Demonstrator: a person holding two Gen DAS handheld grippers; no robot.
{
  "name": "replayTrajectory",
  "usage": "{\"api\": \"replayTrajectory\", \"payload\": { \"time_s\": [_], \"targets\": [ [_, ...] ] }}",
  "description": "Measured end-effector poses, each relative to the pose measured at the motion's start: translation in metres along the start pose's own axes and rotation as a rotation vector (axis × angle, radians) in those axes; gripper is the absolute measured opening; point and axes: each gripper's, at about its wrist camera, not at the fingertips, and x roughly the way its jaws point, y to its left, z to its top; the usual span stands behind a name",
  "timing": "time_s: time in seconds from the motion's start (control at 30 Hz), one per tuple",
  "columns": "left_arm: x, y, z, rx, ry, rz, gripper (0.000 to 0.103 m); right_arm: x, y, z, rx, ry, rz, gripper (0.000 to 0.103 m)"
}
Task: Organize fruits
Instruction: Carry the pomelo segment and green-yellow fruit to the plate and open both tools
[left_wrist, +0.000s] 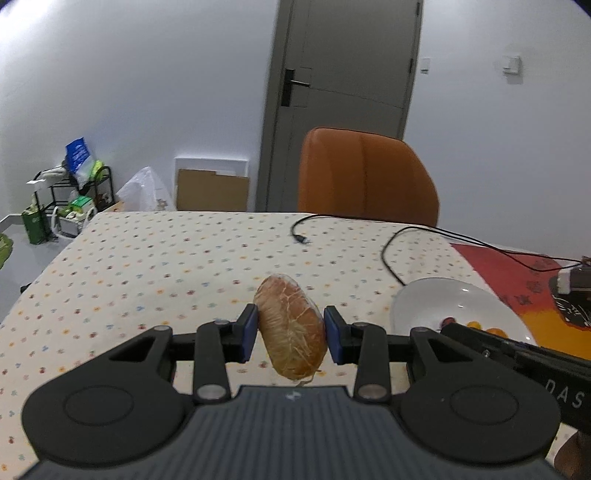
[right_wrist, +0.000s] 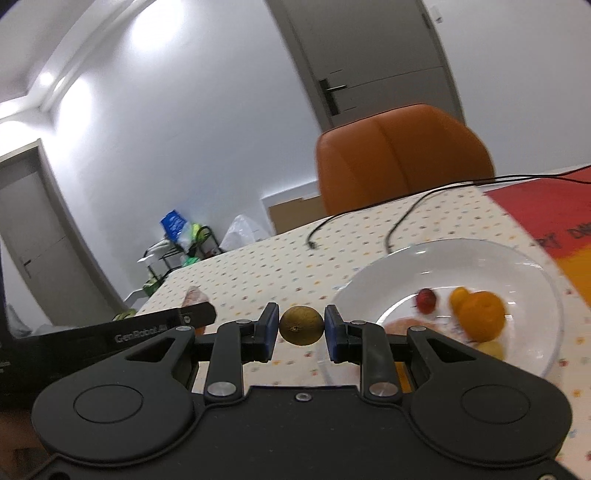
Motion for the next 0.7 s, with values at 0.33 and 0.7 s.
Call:
{"api": "replayTrajectory", "payload": {
  "time_s": [0.33,0.7],
  "targets": [
    [0.006,-0.032,-0.002,0.035,0.004,-0.044,0.037,-0.017,-0.040,0.001,0.039,-0.030,-0.090,0.025],
    [0.013,-0.060,0.005,0.077,-0.007,-0.068,0.037,-0.029,-0.077,0.011,0.067,-0.063,-0.151,0.025]
  ]
}}
